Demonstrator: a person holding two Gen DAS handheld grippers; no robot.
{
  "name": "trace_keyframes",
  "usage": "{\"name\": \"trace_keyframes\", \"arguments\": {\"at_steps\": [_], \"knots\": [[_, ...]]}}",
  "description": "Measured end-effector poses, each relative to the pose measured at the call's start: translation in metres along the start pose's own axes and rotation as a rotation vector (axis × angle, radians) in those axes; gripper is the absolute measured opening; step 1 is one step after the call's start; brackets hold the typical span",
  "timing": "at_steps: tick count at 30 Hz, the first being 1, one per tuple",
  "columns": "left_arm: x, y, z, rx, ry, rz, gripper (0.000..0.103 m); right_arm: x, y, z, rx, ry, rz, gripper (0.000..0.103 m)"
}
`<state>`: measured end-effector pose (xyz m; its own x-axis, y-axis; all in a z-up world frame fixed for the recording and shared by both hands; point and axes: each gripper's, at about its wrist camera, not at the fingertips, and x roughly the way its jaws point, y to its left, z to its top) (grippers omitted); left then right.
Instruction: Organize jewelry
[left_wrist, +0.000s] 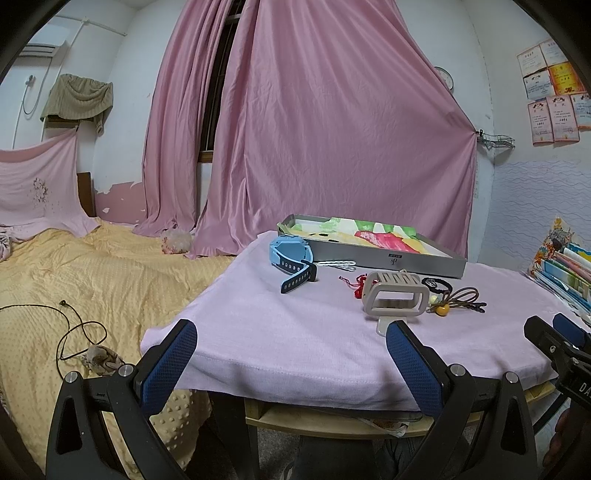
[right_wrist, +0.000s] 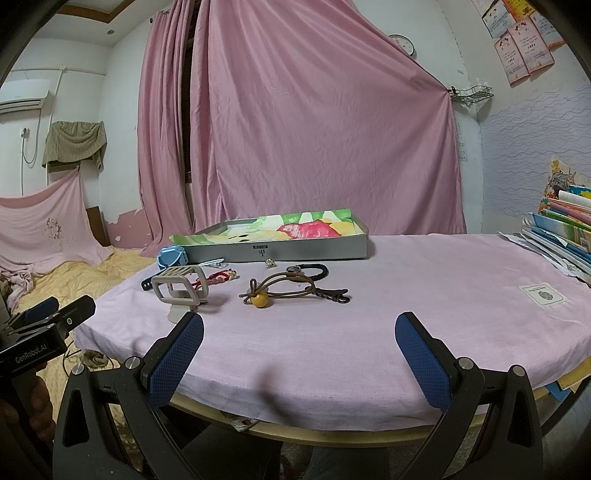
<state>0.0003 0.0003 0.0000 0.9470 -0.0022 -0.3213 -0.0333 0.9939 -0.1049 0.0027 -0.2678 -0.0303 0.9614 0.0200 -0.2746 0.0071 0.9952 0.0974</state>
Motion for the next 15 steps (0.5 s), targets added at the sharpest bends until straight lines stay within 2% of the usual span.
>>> {"name": "trace_keyframes", "arguments": {"at_steps": [15], "knots": [[0.0001, 0.0, 0.0, 0.0, 0.002, 0.0, 0.103, 0.0027, -0.0004, -0.0008, 0.001, 0.003, 0.002, 0.102]]}}
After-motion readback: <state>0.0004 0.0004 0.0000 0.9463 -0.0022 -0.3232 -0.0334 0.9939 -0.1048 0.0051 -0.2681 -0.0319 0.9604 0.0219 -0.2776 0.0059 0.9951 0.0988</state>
